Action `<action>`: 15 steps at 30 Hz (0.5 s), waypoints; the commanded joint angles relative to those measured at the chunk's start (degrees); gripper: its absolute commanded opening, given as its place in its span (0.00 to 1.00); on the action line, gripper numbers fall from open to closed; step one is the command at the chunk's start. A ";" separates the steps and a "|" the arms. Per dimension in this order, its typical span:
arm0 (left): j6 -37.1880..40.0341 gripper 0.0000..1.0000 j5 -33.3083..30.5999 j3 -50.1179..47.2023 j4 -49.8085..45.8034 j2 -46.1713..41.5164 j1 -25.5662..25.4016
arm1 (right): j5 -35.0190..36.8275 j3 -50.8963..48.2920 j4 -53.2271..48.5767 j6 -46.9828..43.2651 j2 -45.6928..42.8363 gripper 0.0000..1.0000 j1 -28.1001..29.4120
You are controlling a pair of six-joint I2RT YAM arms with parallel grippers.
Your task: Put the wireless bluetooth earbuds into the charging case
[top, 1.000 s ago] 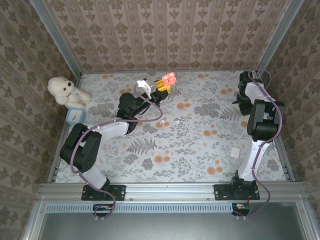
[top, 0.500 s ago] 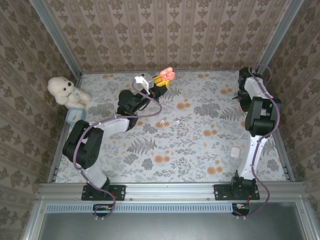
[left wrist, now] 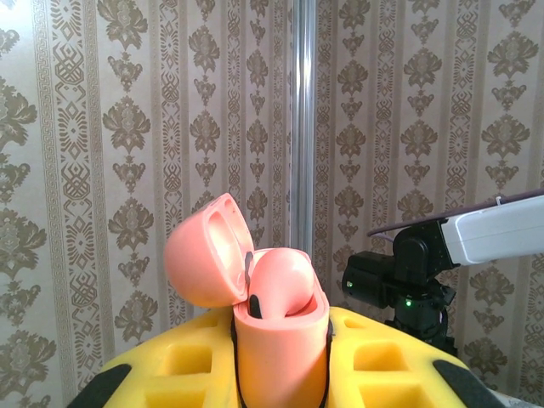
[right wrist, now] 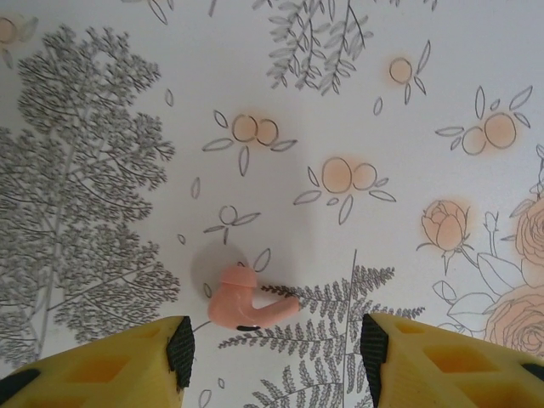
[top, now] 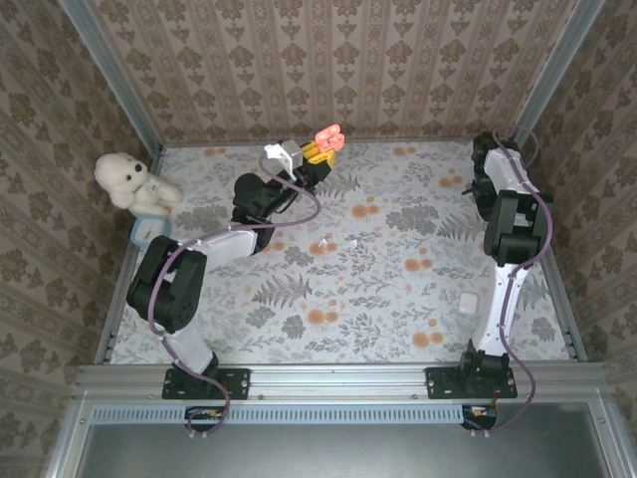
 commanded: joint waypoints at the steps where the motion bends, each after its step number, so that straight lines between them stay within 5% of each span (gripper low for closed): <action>1: -1.55 0.00 -0.48 1.72 3.03 1.09 0.62 | 0.85 1.42 -3.91 1.70 1.81 0.57 0.81; 15: -2.99 0.00 -0.96 1.27 3.43 1.56 1.98 | 2.09 2.79 -4.86 2.69 4.03 0.53 0.98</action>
